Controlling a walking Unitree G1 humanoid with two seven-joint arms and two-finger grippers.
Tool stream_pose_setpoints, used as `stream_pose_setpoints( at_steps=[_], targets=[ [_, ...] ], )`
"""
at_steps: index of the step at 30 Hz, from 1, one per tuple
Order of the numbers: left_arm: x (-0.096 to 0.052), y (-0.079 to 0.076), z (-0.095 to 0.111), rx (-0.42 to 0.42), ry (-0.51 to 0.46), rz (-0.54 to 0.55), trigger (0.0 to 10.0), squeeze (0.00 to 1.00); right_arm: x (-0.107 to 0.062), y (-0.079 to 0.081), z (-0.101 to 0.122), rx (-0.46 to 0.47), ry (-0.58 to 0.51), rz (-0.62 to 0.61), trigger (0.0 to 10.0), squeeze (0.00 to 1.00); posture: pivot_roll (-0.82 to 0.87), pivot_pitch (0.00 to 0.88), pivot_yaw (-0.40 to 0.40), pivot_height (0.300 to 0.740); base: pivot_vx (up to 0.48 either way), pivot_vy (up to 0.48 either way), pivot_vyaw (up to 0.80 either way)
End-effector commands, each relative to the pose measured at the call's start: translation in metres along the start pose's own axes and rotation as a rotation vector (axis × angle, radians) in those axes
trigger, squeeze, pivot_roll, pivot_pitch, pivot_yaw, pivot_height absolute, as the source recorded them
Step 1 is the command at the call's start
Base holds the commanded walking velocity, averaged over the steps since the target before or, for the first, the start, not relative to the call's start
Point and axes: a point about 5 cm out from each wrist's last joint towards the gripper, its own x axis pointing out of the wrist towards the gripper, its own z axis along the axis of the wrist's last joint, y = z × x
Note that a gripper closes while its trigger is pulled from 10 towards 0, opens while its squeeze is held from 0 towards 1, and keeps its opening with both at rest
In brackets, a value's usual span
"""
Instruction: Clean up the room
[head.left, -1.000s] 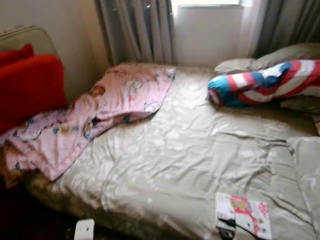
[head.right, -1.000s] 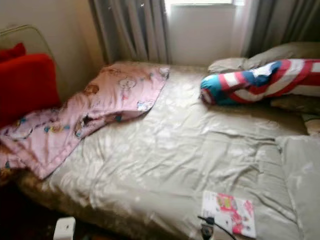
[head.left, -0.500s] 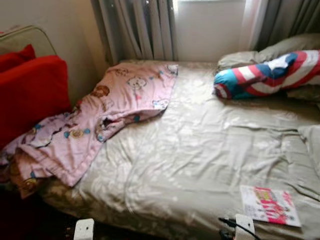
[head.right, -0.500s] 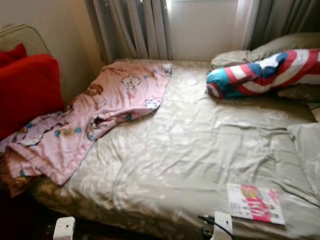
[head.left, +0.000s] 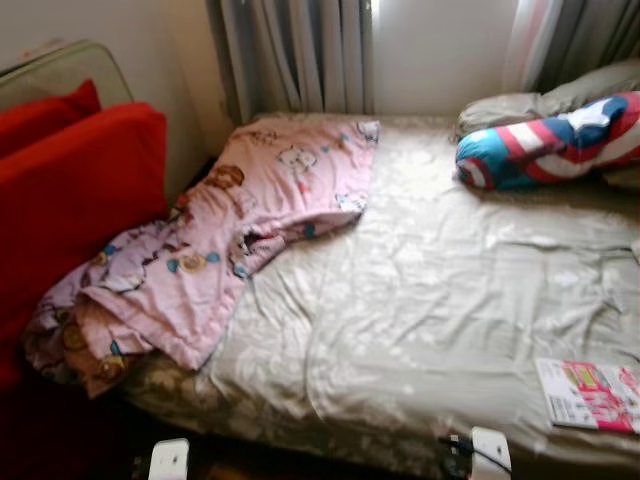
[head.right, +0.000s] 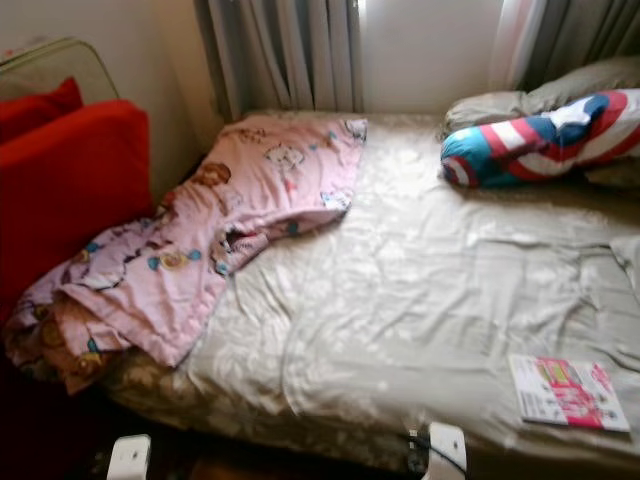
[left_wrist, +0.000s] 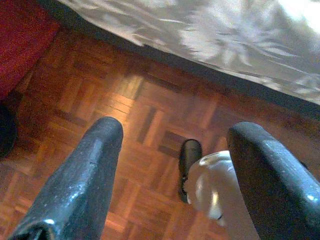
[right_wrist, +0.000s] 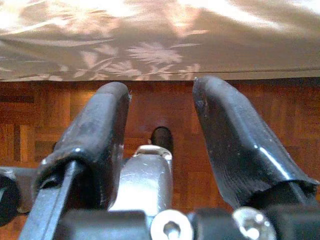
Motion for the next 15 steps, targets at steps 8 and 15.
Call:
stream_pose_setpoints(
  at_steps=[8, 15],
  targets=[
    [-0.0033, 0.0064, -0.0109, -0.003, 0.039, 0.027, 10.0, 0.00, 0.0011, 0.0065, 0.0007, -0.020, 0.006, 0.025, 10.0, 0.00, -0.03, 0.054, 0.016, 0.740, 0.000, 0.474, 0.00],
    [-0.0033, 0.0051, -0.0116, -0.010, 0.040, 0.027, 10.0, 0.00, 0.0009, 0.0059, 0.0002, -0.030, 0.010, 0.026, 10.0, 0.00, -0.04, 0.045, 0.014, 0.740, 0.000, 0.475, 0.00]
  ],
)
